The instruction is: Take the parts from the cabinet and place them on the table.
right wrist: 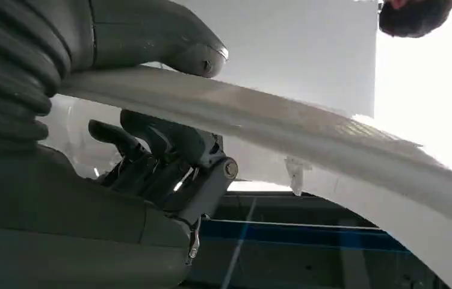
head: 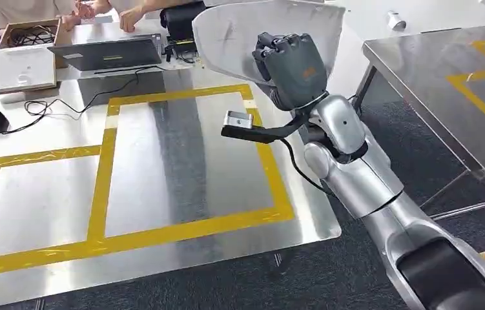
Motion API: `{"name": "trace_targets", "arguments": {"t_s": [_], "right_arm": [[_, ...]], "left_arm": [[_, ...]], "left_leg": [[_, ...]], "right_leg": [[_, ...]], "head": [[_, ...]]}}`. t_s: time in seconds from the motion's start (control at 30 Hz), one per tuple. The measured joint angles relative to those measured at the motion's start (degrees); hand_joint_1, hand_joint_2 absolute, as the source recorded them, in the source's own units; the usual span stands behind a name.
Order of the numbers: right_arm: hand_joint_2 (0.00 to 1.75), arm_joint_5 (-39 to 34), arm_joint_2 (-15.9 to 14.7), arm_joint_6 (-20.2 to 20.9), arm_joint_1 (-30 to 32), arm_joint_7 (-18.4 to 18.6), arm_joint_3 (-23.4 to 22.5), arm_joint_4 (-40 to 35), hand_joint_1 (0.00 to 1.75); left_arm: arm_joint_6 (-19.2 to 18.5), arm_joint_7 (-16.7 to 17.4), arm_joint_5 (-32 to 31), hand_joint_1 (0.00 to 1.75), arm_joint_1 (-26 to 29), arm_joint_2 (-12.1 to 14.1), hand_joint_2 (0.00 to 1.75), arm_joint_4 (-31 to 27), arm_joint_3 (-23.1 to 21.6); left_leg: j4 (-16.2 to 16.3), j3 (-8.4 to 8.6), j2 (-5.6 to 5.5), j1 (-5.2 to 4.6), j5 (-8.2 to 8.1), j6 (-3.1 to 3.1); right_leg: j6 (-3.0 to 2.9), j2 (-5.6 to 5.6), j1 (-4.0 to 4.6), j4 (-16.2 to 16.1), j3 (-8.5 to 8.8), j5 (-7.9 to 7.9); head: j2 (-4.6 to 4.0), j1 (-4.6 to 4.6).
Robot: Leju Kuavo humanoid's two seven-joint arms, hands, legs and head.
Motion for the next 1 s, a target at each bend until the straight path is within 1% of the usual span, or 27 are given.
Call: {"name": "trace_targets", "arguments": {"t_s": [0.03, 0.07, 0.1, 0.13, 0.17, 0.2, 0.23, 0.27, 0.3, 0.33, 0.37, 0.4, 0.43, 0.47, 0.53, 0.57, 0.6, 0.63, 0.67, 0.7, 0.77, 0.87, 0.9, 0.93, 0.97, 1.0], "right_arm": [[1.75, 0.0, 0.0, 0.0, 0.0, 0.0, 0.2, 0.4, 1.75], [1.75, -0.1, -0.1, -0.2, -0.1, 0.1, 0.5, 0.8, 1.75], [1.75, -0.1, -0.1, 0.0, -0.1, 0.1, 0.7, 1.0, 1.75], [1.75, -0.2, -0.1, -0.1, -0.1, 0.1, 0.9, 1.0, 1.75], [1.75, -0.4, 0.0, -0.1, -0.5, 0.4, 0.9, 1.1, 1.75], [1.75, -0.5, 0.2, -0.2, -0.9, 0.4, 1.0, 1.2, 1.75], [1.75, -0.6, 0.2, -0.2, -1.2, 0.6, 1.0, 1.3, 1.75], [1.75, -0.7, 0.3, -0.2, -1.4, 0.7, 1.0, 1.4, 1.75], [1.75, -0.7, 0.3, -0.3, -1.5, 0.8, 1.1, 1.6, 1.75], [1.75, -0.8, 0.3, -0.3, -1.5, 0.8, 1.2, 1.8, 1.75], [1.75, -1.0, 0.3, -0.3, -1.4, 0.8, 1.3, 2.1, 1.75], [1.75, -1.2, 0.3, -0.3, -1.4, 0.7, 1.4, 2.5, 1.75], [1.75, -1.4, 0.3, -0.3, -1.4, 0.7, 1.4, 2.7, 1.75], [1.75, -1.5, 0.2, -0.3, -1.4, 0.7, 1.5, 2.9, 1.75], [1.75, -1.6, 0.3, -0.4, -1.5, 0.7, 1.6, 3.3, 1.75], [1.75, -1.7, 0.2, -0.4, -1.6, 0.8, 1.6, 3.5, 1.75], [1.75, -1.9, 0.2, -0.4, -1.7, 0.8, 1.7, 3.6, 1.75], [1.75, -2.1, 0.1, -0.5, -1.6, 0.8, 1.7, 3.7, 1.75], [1.75, -2.2, -0.1, -0.5, -1.6, 0.8, 1.9, 3.8, 1.75], [1.75, -2.4, -0.2, -0.5, -1.6, 0.8, 2.0, 3.9, 1.75], [1.75, -2.6, -0.4, -0.4, -1.6, 0.7, 2.2, 4.1, 1.75], [1.75, -3.2, -0.4, -0.2, -1.9, 0.6, 2.5, 4.5, 1.75], [1.75, -3.4, -0.4, -0.1, -2.0, 0.5, 2.6, 4.7, 1.75], [1.75, -3.7, -0.4, 0.0, -2.1, 0.3, 2.7, 5.0, 1.75], [1.75, -3.9, -0.4, 0.0, -2.1, 0.0, 2.8, 5.2, 1.75], [1.75, -4.3, -0.4, -0.1, -2.1, -0.3, 2.9, 5.5, 1.75]], "left_arm": [[1.0, 0.2, 0.0, 0.0, 0.2, -0.2, 1.75, 0.0, 0.2], [1.5, 0.2, 0.0, 0.0, 0.0, -0.2, 1.75, 0.0, 0.3], [1.6, 0.2, 0.0, 0.0, -0.3, -0.3, 1.75, 0.0, 0.5], [1.7, 0.2, 0.0, 0.0, -0.3, -0.3, 1.75, 0.0, 0.6], [1.7, 0.2, 0.0, 0.0, -0.3, -0.3, 1.75, 0.0, 0.7], [1.8, 0.2, 0.0, 0.0, -0.4, -0.3, 1.75, 0.0, 0.9], [1.8, 0.2, 0.0, 0.0, -0.6, -0.3, 1.75, 0.0, 1.0], [1.9, 0.2, 0.1, 0.0, -0.8, -0.5, 1.75, 0.0, 1.0], [1.9, 0.3, 0.3, 0.0, -1.0, -0.5, 1.75, 0.0, 1.1], [1.9, 0.3, 0.3, 0.0, -1.0, -0.5, 1.75, 0.0, 1.1], [1.9, 0.4, 0.4, 0.0, -1.0, -0.5, 1.75, 0.0, 1.2], [2.0, 0.5, 0.4, 0.0, -1.0, -0.5, 1.75, 0.0, 1.3], [2.0, 0.7, 0.5, 0.0, -1.0, -0.5, 1.75, 0.0, 1.5], [2.0, 0.8, 0.5, 0.0, -1.0, -0.5, 1.75, 0.0, 1.6], [2.1, 0.8, 0.7, 0.0, -1.0, -0.5, 1.75, 0.0, 1.6], [2.1, 0.8, 0.8, 0.0, -1.1, -0.5, 1.75, 0.0, 1.7], [2.2, 0.9, 1.0, 0.0, -1.3, -0.5, 1.75, 0.0, 1.8], [2.2, 0.9, 1.1, 0.0, -1.3, -0.6, 1.75, 0.0, 1.9], [2.3, 0.9, 1.3, 0.0, -1.2, -0.7, 1.75, 0.0, 2.1], [2.4, 1.1, 1.8, 0.0, -1.2, -0.8, 1.75, 0.0, 2.3], [2.6, 1.0, 2.4, 0.0, -1.3, -0.8, 1.75, 0.0, 2.7], [2.7, 0.6, 3.0, 0.0, -1.3, -0.8, 1.75, 0.0, 3.3], [2.7, 0.6, 3.0, 0.0, -1.4, -0.8, 1.75, 0.0, 3.5], [2.7, 0.6, 3.0, 0.0, -1.4, -0.9, 1.75, 0.0, 3.5], [2.7, 0.6, 2.9, 0.0, -1.5, -0.9, 1.75, 0.0, 3.5], [2.7, 0.6, 2.9, 0.0, -1.6, -0.9, 1.75, 0.0, 3.5]], "left_leg": [[-0.2, -0.35, -0.06, 0.02, -0.68, -0.1], [0.3, 0.51, -0.38, -0.22, -1.37, -0.65], [0.1, 0.67, -0.41, -0.27, -1.92, -0.99], [0.4, 1.19, -0.43, -0.23, -1.7, -1.3], [0.0, 1.35, -0.32, -0.26, -1.37, -1.69], [0.0, 1.63, -0.29, -0.34, -1.84, -2.04], [1.8, 0.91, 0.1, -0.28, -2.13, -2.12], [5.5, -1.08, 0.41, -0.3, -2.82, -2.27], [9.8, -3.63, 0.52, -0.2, -4.35, -2.42], [14.0, -6.36, 0.62, -0.15, -6.6, -2.62], [16.7, -8.5, 0.66, -0.15, -8.35, -2.77], [17.4, -9.75, 0.7, -0.15, -8.22, -2.8], [15.6, -9.67, 0.75, -0.14, -6.24, -2.74], [11.6, -8.57, 0.77, -0.15, -2.94, -2.73], [2.0, -5.35, 0.78, -0.14, 3.81, -2.71], [0.3, -5.19, 0.77, -0.33, 2.83, -2.47], [0.3, -5.05, 0.86, -0.4, 2.14, -1.66], [0.1, -4.81, 0.78, -0.33, 3.22, -1.33], [0.0, -4.78, 0.76, -0.16, 3.53, -1.72], [0.0, -4.77, 0.67, -0.2, 3.55, -1.65], [0.0, -4.76, 0.5, -0.26, 3.54, -1.52], [0.0, -4.75, 0.48, -0.31, 3.45, -1.0], [0.0, -4.76, 0.49, -0.33, 3.43, -0.94], [0.0, -4.77, 0.5, -0.35, 3.43, -0.93], [0.0, -4.77, 0.49, -0.37, 3.41, -0.89], [0.0, -4.78, 0.49, -0.4, 3.39, -0.74]], "right_leg": [[-0.58, -0.17, 0.16, -4.1, 0.26, 7.41], [-0.67, 0.06, 0.63, -5.3, -0.22, 9.59], [-0.68, 0.06, 0.69, -5.2, 0.12, 9.44], [-0.84, 0.15, 0.54, -5.6, 0.25, 9.53], [-1.17, 0.03, 0.52, -5.7, 0.52, 9.17], [-1.48, 0.13, 0.24, -6.0, 1.35, 9.25], [-1.82, 0.14, 0.07, -6.2, 2.16, 9.01], [-2.31, 0.07, 0.01, -6.3, 2.61, 8.65], [-2.43, 0.05, 0.01, -6.3, 2.89, 8.32], [-2.47, 0.05, 0.02, -6.3, 3.13, 7.99], [-2.47, 0.06, 0.03, -6.3, 3.35, 7.72], [-2.45, 0.15, 0.02, -6.2, 3.65, 7.43], [-2.36, 0.26, 0.0, -6.2, 3.99, 7.16], [-2.21, 0.35, -0.03, -6.1, 4.4, 6.86], [-1.71, 0.37, -0.1, -5.9, 5.12, 6.24], [-1.38, 0.43, 0.18, -5.4, 5.17, 6.03], [-1.12, 0.49, 0.29, -5.4, 4.71, 5.94], [-0.82, 0.46, 0.29, -5.4, 4.66, 5.78], [-2.02, 0.41, 0.56, -5.3, 4.69, 5.4], [-3.01, 0.42, 0.58, -5.3, 4.63, 5.95], [-2.98, 0.41, 0.63, -5.5, 4.88, 5.91], [-2.77, 0.38, 0.62, -5.9, 5.1, 6.03], [-2.67, 0.38, 0.62, -6.0, 5.12, 6.08], [-2.42, 0.38, 0.6, -6.1, 5.16, 6.09], [-1.82, 0.38, 0.55, -6.2, 5.22, 6.1], [-1.09, 0.36, 0.48, -6.3, 5.29, 6.07]], "head": [[0.0, 0.04], [0.0, -0.13], [0.0, -0.18], [0.0, -0.24], [0.0, -0.22], [0.0, -0.35], [0.0, -0.31], [0.0, -0.68], [0.0, -0.81], [0.0, -0.76], [0.0, -0.83], [0.0, -0.87], [0.0, -0.87], [0.0, -0.87], [0.0, -0.9], [0.0, -0.96], [0.0, -1.09], [0.0, -0.96], [0.0, -0.81], [0.0, -0.76], [0.0, -0.68], [0.0, -0.59], [0.0, -0.57], [0.0, -0.57], [0.0, -0.57], [0.0, -0.55]]}}
